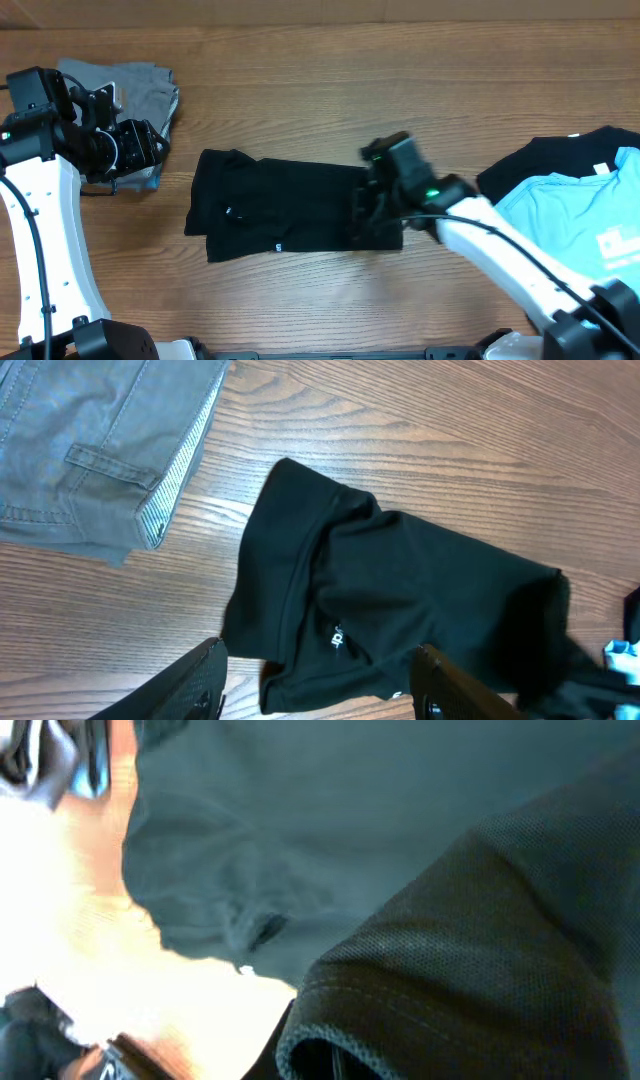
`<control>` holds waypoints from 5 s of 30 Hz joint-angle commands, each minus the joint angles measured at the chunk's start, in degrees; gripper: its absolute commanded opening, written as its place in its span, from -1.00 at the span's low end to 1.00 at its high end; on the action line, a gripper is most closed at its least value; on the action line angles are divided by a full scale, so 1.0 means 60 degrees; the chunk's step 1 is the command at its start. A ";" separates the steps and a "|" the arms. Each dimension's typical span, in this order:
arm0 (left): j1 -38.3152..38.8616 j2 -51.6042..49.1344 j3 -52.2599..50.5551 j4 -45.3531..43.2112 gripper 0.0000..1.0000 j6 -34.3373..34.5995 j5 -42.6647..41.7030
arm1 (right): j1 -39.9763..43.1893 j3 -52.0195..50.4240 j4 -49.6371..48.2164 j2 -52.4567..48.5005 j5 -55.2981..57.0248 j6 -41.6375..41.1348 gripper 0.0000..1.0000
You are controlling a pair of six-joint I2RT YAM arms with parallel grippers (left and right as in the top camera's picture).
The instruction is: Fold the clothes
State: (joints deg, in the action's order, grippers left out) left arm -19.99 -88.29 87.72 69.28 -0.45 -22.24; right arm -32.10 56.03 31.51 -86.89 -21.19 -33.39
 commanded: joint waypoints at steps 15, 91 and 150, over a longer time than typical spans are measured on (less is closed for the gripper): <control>-0.0055 0.0095 -0.0040 0.0029 0.26 -0.0109 -0.0120 | -0.1253 0.0233 -0.3224 -0.1494 -0.0590 -0.0951 0.18; 0.1293 -0.2364 -0.5894 -0.6033 0.84 0.0433 -0.0532 | 0.1341 0.0521 0.1785 -0.1468 -0.0725 0.0270 -0.79; 0.7919 -0.2036 -0.1501 -0.2586 -0.74 0.4594 0.1603 | 0.0863 0.0262 0.1446 -0.2863 -0.0543 -0.1188 -0.91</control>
State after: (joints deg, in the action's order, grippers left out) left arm 24.45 -100.40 79.99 54.92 16.95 -16.99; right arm -27.24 58.06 40.10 -103.72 -24.18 -40.47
